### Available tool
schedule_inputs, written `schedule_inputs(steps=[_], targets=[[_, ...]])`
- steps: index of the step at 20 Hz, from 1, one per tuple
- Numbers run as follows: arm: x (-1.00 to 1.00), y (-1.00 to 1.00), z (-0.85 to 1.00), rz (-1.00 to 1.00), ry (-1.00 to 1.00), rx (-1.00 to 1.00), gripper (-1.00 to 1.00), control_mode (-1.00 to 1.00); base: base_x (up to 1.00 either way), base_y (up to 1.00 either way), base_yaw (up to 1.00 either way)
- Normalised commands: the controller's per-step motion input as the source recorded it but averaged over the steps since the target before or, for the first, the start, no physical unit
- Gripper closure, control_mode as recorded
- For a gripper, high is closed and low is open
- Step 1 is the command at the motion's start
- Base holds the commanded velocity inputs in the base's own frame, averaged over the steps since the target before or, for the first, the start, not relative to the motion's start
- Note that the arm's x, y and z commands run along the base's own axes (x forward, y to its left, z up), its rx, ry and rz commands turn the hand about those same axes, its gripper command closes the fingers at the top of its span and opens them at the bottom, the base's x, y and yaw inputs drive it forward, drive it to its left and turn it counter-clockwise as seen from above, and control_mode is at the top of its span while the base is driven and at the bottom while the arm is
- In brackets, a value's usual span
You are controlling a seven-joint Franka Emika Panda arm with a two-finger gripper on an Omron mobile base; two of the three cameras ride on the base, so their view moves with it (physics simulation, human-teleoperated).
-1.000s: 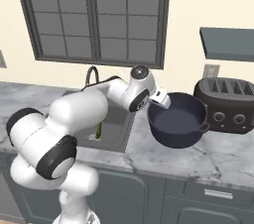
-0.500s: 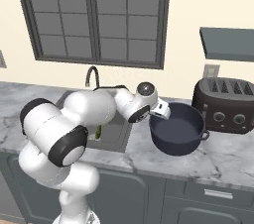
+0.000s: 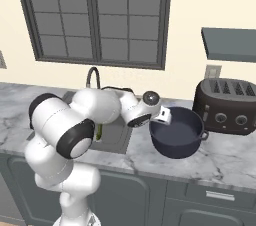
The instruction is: Dump the squash from the pot into the sink. Then turn on the water and wash the squash. Then turn off the water and put the squash back in the pot.
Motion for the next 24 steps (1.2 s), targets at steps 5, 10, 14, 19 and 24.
schedule_inputs(steps=[5,10,14,19,24], targets=[[0.1,0.0,-0.15,0.1,0.1,0.0,1.0,-1.0,0.0,0.0,0.0],[0.0,0.0,-0.01,0.03,0.15,-0.01,1.0,-1.0,0.0,0.0,0.0],[0.0,0.0,0.0,0.0,0.18,0.0,1.0,-1.0,0.0,0.0,0.0],[0.0,0.04,0.0,0.0,0.17,-0.03,-1.0,-1.0,0.0,0.0,0.0],[-0.03,0.0,0.13,0.0,0.04,-0.07,-1.0,-1.0,0.0,0.0,0.0]])
